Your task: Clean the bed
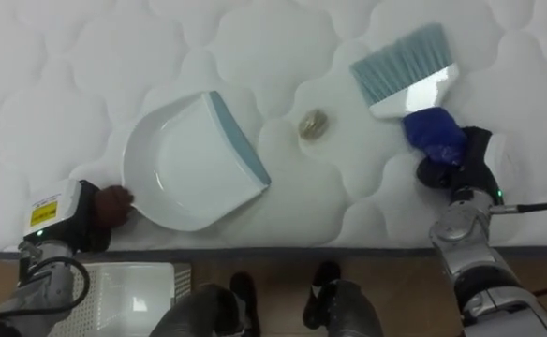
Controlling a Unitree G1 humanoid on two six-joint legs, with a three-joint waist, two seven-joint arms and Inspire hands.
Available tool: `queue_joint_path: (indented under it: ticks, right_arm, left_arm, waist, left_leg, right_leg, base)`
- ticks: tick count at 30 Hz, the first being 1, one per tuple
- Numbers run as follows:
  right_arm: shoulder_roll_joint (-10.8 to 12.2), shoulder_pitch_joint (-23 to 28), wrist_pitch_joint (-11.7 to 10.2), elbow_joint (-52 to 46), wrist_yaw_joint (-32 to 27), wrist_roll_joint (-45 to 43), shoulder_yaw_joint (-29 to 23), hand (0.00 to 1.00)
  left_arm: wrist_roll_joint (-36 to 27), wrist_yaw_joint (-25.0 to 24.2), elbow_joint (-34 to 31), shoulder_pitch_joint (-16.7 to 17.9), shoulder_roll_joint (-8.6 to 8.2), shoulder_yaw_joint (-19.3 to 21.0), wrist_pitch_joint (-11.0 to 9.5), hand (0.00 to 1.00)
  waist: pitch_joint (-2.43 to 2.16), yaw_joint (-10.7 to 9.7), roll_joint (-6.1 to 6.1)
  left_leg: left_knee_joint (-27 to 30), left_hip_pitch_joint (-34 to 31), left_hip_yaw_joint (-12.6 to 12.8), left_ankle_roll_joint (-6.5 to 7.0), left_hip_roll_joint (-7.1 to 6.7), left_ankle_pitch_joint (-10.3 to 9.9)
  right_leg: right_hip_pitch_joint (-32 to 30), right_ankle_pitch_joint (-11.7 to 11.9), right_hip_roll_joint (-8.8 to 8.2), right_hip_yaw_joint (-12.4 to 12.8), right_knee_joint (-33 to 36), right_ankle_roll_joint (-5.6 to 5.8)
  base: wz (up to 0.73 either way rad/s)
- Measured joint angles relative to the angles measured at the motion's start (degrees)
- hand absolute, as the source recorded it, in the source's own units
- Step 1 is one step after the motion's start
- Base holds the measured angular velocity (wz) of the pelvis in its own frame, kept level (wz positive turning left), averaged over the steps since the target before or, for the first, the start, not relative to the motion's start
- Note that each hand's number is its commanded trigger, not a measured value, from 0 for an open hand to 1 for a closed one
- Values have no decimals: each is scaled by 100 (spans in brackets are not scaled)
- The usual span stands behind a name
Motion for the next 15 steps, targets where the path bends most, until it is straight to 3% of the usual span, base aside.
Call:
queue_joint_path:
  ticks: [10,15]
  right_arm:
    - [-54,-2,132,6,53,-57,-47,100]
    - [-177,-177,327,61,121,-801,-34,100]
  left_arm:
    - [-2,-5,-19,-83,24,-5,-3,100]
    - [62,-16,-91,-165,113,-12,-1,100]
  waist:
    - [9,-39,-34]
    - [67,-65,-154]
  left_leg:
    - [119,-76,-22,6,13,-2]
    - [247,-135,-18,43,4,-27]
  right_leg:
    - [14,-4,-25,-59,52,3]
    - [-46,-56,-89,-50,216,0]
  base:
    - [3]
    - [5]
